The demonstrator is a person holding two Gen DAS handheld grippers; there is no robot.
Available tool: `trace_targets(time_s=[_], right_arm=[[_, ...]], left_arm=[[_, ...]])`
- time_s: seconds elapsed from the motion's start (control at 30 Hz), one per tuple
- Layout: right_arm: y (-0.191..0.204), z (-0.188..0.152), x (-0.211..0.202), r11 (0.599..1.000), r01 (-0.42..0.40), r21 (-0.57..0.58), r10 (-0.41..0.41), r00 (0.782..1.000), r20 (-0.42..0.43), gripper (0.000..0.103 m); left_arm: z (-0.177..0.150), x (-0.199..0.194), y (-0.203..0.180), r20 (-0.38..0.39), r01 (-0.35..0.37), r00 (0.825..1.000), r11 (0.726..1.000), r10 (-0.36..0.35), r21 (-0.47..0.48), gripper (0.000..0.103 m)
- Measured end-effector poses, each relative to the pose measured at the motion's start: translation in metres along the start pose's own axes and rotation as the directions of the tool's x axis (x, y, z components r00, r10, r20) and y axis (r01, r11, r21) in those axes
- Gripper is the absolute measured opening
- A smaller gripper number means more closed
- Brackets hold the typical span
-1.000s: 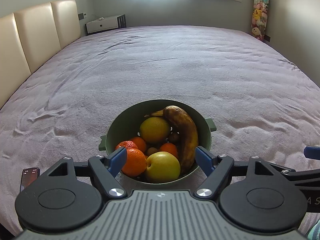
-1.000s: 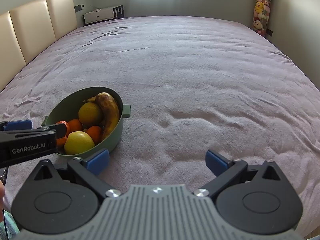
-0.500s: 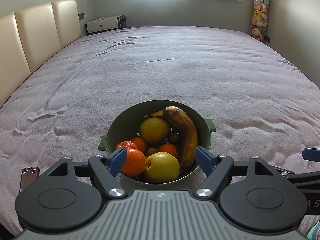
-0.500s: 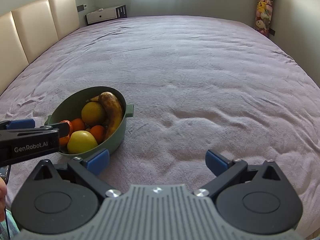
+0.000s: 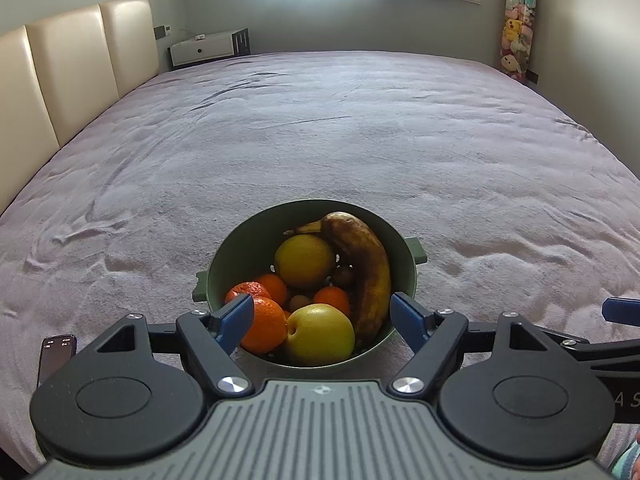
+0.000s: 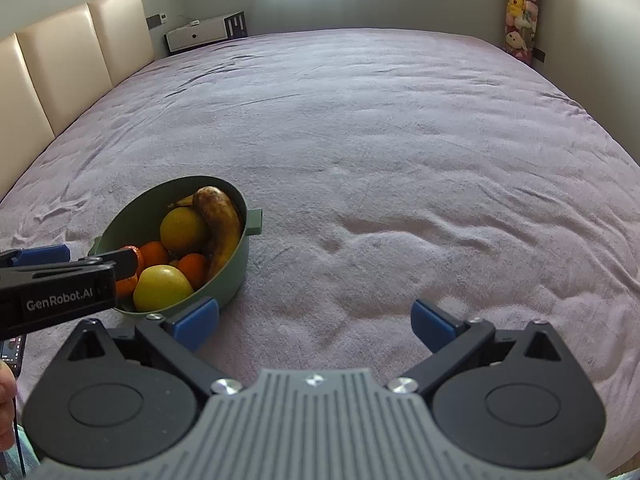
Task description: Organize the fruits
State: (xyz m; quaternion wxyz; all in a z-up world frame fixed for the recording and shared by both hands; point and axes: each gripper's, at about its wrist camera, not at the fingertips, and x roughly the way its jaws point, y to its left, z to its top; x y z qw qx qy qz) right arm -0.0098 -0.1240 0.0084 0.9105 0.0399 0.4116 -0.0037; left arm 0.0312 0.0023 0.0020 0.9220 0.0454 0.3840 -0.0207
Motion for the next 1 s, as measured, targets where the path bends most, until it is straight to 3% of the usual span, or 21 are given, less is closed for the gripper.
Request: trace_targets(time_s=[1.0], right_arm=[[-0.0035,-0.0014,0.0035,1.000,-0.003,0.008,0.003,1.000,-0.015,0.099]], left_arm=[[-0.0004,-0.0047,-0.0026,0.036,-0.017,0.999,1.000,0.017,0.015,0.091]])
